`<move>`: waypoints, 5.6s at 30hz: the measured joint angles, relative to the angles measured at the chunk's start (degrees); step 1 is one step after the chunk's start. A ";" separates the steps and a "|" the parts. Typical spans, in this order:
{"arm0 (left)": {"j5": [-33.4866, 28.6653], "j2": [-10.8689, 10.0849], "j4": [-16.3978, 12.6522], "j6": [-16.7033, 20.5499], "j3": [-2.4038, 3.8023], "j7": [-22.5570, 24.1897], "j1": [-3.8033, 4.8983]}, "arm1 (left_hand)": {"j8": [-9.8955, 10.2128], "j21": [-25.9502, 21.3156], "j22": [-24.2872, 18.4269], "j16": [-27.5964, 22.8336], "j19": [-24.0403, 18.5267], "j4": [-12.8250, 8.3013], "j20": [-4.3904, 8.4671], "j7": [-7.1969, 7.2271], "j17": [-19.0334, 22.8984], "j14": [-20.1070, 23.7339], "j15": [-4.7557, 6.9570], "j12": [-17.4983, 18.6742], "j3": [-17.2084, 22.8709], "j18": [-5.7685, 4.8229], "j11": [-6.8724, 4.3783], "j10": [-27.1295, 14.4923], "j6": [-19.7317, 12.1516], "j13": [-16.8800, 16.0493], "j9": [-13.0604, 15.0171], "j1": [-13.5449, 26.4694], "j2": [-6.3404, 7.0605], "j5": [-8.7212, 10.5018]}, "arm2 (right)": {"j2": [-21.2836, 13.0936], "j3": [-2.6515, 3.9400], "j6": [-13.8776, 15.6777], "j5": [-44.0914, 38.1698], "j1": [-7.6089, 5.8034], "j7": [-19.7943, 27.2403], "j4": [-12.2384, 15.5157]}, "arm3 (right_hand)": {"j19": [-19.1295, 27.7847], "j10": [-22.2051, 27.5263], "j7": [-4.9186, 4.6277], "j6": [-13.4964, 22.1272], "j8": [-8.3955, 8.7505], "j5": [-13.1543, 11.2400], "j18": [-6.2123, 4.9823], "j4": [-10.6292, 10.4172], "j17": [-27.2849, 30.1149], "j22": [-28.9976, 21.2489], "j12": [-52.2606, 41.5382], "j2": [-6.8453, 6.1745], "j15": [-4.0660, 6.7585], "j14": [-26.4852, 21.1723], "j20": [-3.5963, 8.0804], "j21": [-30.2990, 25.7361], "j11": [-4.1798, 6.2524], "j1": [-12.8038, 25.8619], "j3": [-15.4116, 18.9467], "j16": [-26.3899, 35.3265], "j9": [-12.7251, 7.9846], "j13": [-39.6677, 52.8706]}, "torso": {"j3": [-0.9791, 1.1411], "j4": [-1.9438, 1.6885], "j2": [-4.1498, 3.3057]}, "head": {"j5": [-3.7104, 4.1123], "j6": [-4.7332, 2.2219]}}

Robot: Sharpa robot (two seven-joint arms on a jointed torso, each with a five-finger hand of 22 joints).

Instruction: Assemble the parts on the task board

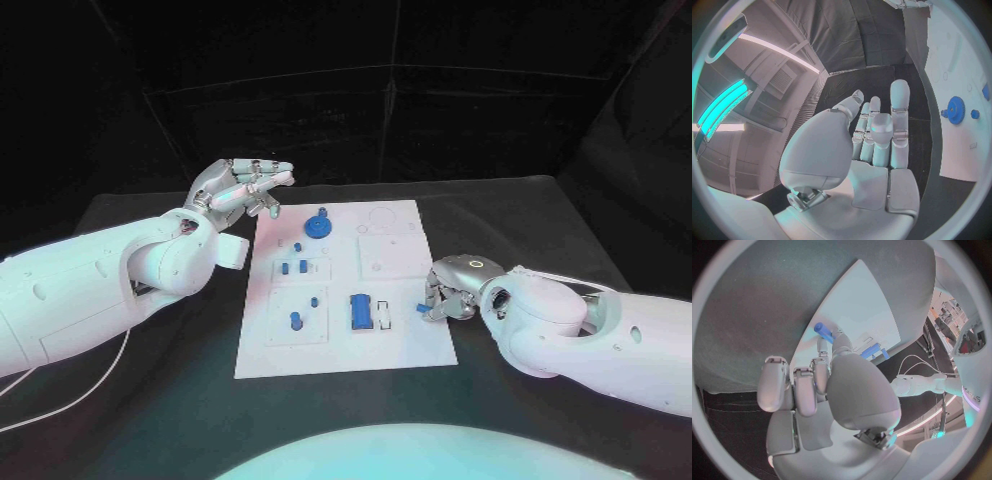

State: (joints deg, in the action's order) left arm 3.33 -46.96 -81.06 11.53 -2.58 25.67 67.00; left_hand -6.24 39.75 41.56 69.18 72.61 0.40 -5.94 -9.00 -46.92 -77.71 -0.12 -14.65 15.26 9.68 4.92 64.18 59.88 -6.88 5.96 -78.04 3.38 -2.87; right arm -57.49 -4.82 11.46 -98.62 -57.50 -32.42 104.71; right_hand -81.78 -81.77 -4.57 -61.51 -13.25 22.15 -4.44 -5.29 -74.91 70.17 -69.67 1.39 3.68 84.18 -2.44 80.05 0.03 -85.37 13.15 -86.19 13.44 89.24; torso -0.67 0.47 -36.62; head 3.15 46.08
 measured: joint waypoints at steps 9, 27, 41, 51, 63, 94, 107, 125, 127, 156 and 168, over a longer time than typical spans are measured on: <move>0.00 -0.01 -0.01 0.01 -0.01 0.00 0.00 | -0.23 0.00 0.00 0.00 0.00 0.00 0.00 0.00 0.06 0.00 0.00 -0.23 0.00 0.00 0.00 0.00 0.00 0.00 0.00 0.00 0.00 0.00 | -0.48 -0.19 0.14 -1.80 0.20 -0.26 0.93 | -0.23 0.32 0.36 -1.24 1.14 11.82 0.00 -1.59 0.00 0.38 0.89 0.01 0.25 -0.27 0.22 0.00 0.30 0.02 -3.32 0.00 0.00 -0.02 | -0.02 -0.01 0.03 | -0.15 -0.07; 0.00 0.01 -0.02 0.04 -0.03 -0.01 0.00 | -0.22 0.00 -0.07 0.00 0.00 0.00 0.00 0.00 0.05 0.00 0.00 -0.23 0.00 0.00 0.00 0.00 0.00 -0.04 0.00 -0.21 -0.21 0.00 | -0.57 -0.65 9.05 6.43 0.71 -2.27 4.29 | -0.63 -0.04 0.46 -1.56 1.41 11.80 0.00 -5.87 0.01 1.50 -0.26 -1.72 0.77 -0.14 0.63 0.00 0.60 2.48 -12.31 0.00 -0.03 -6.03 | -0.05 -0.07 -0.04 | -0.41 -0.19; 0.00 -0.02 -0.16 0.04 -0.03 -0.01 0.00 | -0.22 0.00 -0.06 0.00 0.00 0.00 0.00 0.00 0.05 0.00 0.00 -0.23 0.00 0.00 0.00 0.00 0.00 -0.03 0.00 -0.22 -0.21 0.00 | 2.49 -0.63 13.58 13.25 0.70 -2.34 3.32 | -0.83 -1.52 1.28 -2.98 1.04 12.68 0.01 -9.23 -0.04 2.64 -2.02 -4.77 0.97 -0.15 0.83 0.67 1.26 6.91 -14.74 -0.46 2.63 -14.47 | -0.06 -0.07 -0.08 | -0.75 -0.08; 0.00 -0.06 -0.34 0.03 -0.03 -0.02 0.00 | -0.22 0.00 -0.06 0.00 0.00 0.00 0.00 0.00 0.05 0.00 0.00 -0.45 0.00 0.00 0.00 0.00 0.00 -0.07 0.00 -0.21 -0.22 0.00 | 5.50 -0.63 13.12 15.87 0.70 -2.42 0.91 | -1.04 -2.08 1.60 -3.92 0.44 13.13 0.00 -10.11 -0.03 2.70 -4.05 -4.76 0.97 -0.15 1.03 0.67 1.42 8.11 -14.79 -0.67 3.52 -14.28 | -0.11 -0.07 -0.08 | -0.81 -0.16; 0.00 -0.11 -0.44 -0.46 -0.03 -0.16 0.00 | -0.22 0.00 -0.22 0.00 0.00 -0.16 0.00 0.00 0.26 0.00 0.00 -0.44 -0.16 0.00 0.00 -0.42 0.00 -0.07 -0.04 -0.22 -0.22 0.00 | 7.38 -0.62 12.64 16.95 0.68 -2.73 -0.66 | -1.25 -2.18 2.09 -4.62 -0.37 12.00 0.00 -10.84 -0.02 2.76 -4.26 -4.76 1.36 -0.13 1.24 0.66 1.51 9.92 -14.40 -0.89 4.66 -14.27 | -0.05 -0.01 -0.08 | -1.37 0.10; 0.00 -0.06 -0.42 -1.22 -0.03 -0.36 0.00 | -0.22 -0.24 -0.21 0.00 0.00 -0.16 0.00 -0.21 0.25 0.21 -0.21 -0.44 -0.16 0.00 0.00 -0.41 -0.21 -0.06 -0.10 -0.44 -0.44 0.00 | 7.76 -0.63 12.20 15.21 0.70 -3.09 -0.81 | -1.25 -2.17 2.08 -4.62 -1.17 -4.21 0.00 -11.13 -0.01 2.79 -3.44 -3.22 1.35 -0.14 1.24 0.66 1.51 16.58 -7.73 -0.88 8.06 -14.24 | 0.01 0.05 -0.09 | -1.44 0.18; 0.00 -0.07 -0.33 -1.23 -0.03 -0.39 0.00 | -0.22 -0.24 -0.21 0.00 0.00 -0.16 0.00 -0.21 0.25 0.21 -0.21 -0.44 -0.16 0.00 0.00 -0.41 -0.21 -0.06 -0.09 -0.44 -0.44 0.00 | 4.87 -0.63 11.91 14.97 0.70 -1.49 1.47 | -1.25 -2.16 1.83 -4.03 -1.17 -11.02 0.00 -9.08 0.00 2.78 -3.45 -3.16 1.35 -0.14 1.24 0.66 1.51 12.66 -5.67 -0.88 9.43 -14.14 | 0.02 0.04 -0.09 | -1.40 -0.02; -0.38 0.68 1.71 -1.02 -0.10 -0.26 -0.53 | -0.22 -7.80 -4.91 -12.78 -7.36 1.15 -1.26 -1.03 17.71 13.19 -1.43 -1.30 -1.81 -0.02 1.37 -3.94 -1.47 0.41 -0.55 -0.44 -0.44 0.00 | 0.98 -0.62 16.01 41.42 -3.34 23.72 -5.65 | 16.57 16.40 -2.75 6.16 5.33 -10.83 -5.47 -6.50 21.86 -33.52 33.09 0.13 -1.84 -5.23 -1.62 -25.84 -2.44 3.77 -3.95 24.65 7.03 -35.33 | -0.26 0.03 1.21 | -0.53 -2.41; -0.68 1.06 2.66 -0.85 -0.10 -0.23 -0.65 | -0.22 -11.71 -7.26 -19.10 -11.63 1.39 -2.03 -1.26 21.08 17.77 -2.30 -0.55 -2.04 -0.03 1.93 -5.11 -2.10 1.09 -0.77 -0.44 -0.44 0.00 | 1.71 -0.59 15.84 47.29 -4.57 28.52 -8.58 | 19.52 19.87 -3.33 6.75 5.80 -11.16 -5.42 -5.96 34.77 -39.13 39.02 0.54 -2.68 -10.65 -2.46 -32.62 -3.24 2.01 -3.85 38.87 6.54 -40.31 | -0.33 0.03 1.74 | -0.40 -2.95; -6.87 8.65 15.95 3.91 -0.04 1.04 -3.06 | 4.86 -38.42 -33.58 -63.08 -49.85 7.00 -7.35 1.79 44.47 38.98 -8.08 13.31 -14.02 -1.31 3.71 -28.71 -24.16 5.48 -4.52 19.22 -2.47 1.62 | 20.82 -0.14 7.87 87.92 -6.73 55.20 -39.49 | 36.63 34.93 -4.31 20.61 11.79 -16.45 -4.52 4.40 72.15 -68.59 68.16 1.31 -10.04 -36.22 -8.92 -75.57 -7.93 20.12 -3.49 84.71 -9.58 -86.45 | -0.27 0.31 5.73 | -1.04 -10.71; -6.14 4.91 1.80 13.65 1.50 1.35 -5.31 | 5.78 -39.27 -37.99 -67.92 -58.68 2.55 -2.11 6.45 46.57 54.08 -4.00 14.25 -15.09 -3.52 -0.18 -42.50 -38.06 6.63 -5.75 42.15 -3.26 2.43 | 15.76 3.07 17.06 91.40 -4.06 56.93 -24.07 | 54.17 53.12 -0.71 36.47 12.81 -21.12 -2.19 5.14 74.53 -69.93 69.25 -1.02 -5.17 -54.88 -4.52 -79.35 -3.57 45.43 -7.13 85.70 -12.91 -88.85 | 0.58 -0.41 5.48 | -3.14 -11.69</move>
State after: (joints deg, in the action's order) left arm -2.81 -42.05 -79.27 25.18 -1.08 27.02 61.69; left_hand -0.46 0.48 3.57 1.27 13.93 2.95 -8.06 -2.55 -0.35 -23.63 -4.12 -0.40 0.17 6.16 4.74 21.68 21.82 -0.25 0.21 -35.88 0.11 -0.44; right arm -41.74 -1.75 28.52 -7.22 -61.56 24.50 80.64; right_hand -27.61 -28.65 -5.28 -25.04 -0.44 1.03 -6.63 -0.15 -0.38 0.24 -0.42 0.37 -1.49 29.31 -6.97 0.69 -3.54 -39.94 6.02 -0.49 0.52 0.39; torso -0.09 0.07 -31.14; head 0.01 34.39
